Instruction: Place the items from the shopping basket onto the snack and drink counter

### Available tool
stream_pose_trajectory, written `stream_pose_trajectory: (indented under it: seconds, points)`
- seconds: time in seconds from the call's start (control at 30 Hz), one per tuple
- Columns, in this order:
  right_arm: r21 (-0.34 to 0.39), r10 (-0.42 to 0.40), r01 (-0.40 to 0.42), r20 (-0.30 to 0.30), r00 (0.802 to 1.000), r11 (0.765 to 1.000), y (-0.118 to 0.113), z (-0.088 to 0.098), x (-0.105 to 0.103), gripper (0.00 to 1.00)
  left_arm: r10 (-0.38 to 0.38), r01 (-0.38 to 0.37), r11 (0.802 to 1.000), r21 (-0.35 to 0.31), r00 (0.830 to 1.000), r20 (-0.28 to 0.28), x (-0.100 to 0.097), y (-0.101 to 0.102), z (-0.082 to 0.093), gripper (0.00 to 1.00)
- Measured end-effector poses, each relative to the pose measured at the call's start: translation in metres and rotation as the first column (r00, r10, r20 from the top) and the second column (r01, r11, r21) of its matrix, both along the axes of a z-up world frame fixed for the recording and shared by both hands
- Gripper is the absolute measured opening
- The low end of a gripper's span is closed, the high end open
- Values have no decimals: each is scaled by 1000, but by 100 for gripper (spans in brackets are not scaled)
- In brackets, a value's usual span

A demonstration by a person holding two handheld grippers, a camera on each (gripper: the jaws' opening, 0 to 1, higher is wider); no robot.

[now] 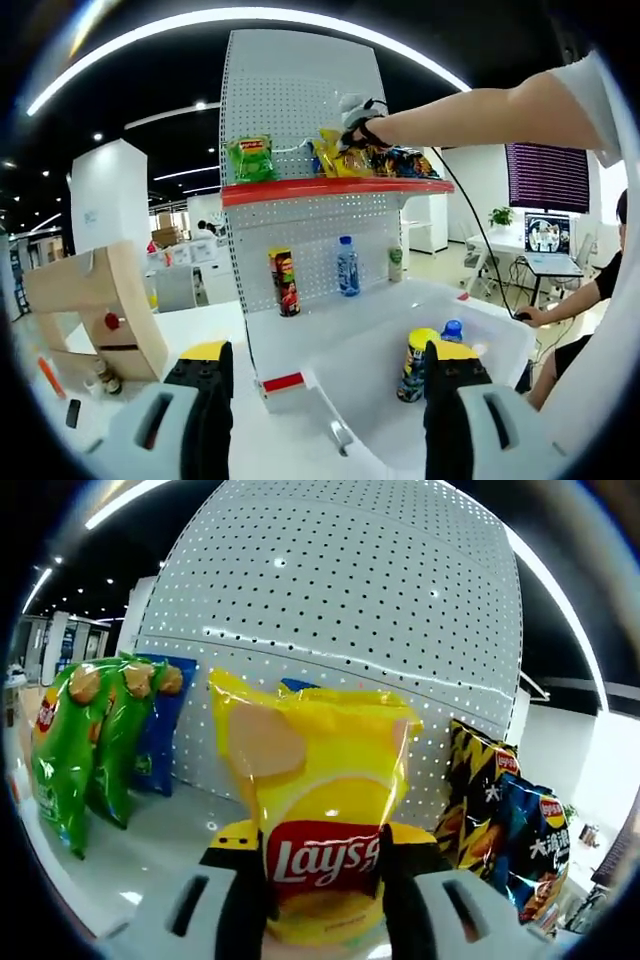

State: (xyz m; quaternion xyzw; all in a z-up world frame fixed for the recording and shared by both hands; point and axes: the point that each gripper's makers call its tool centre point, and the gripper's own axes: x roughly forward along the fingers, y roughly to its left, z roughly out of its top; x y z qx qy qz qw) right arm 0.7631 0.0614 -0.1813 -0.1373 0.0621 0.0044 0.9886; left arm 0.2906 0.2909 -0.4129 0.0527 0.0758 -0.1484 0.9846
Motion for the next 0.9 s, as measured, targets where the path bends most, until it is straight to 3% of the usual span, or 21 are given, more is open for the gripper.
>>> stream_pose_trajectory:
  seconds: [0.37,0.57,0.8,0.9]
  points:
    - [0,50,-50,-18,999,999,1,-1,4,53,-1,1,1000,10,1000,2,1,2,2,78]
    - [11,77,-76,-33,997,997,1,-6,3,65,-12,12,1000,18,1000,-10,3,-1,-1,78]
    - [18,100,-99,-56,993,995,0,-11,19,76,11,-11,1000,3,1000,-2,4,6,1,78]
    - [17,104,-103,-57,993,995,1,-14,23,87,9,-9,1000,8,1000,-3,5,6,1,78]
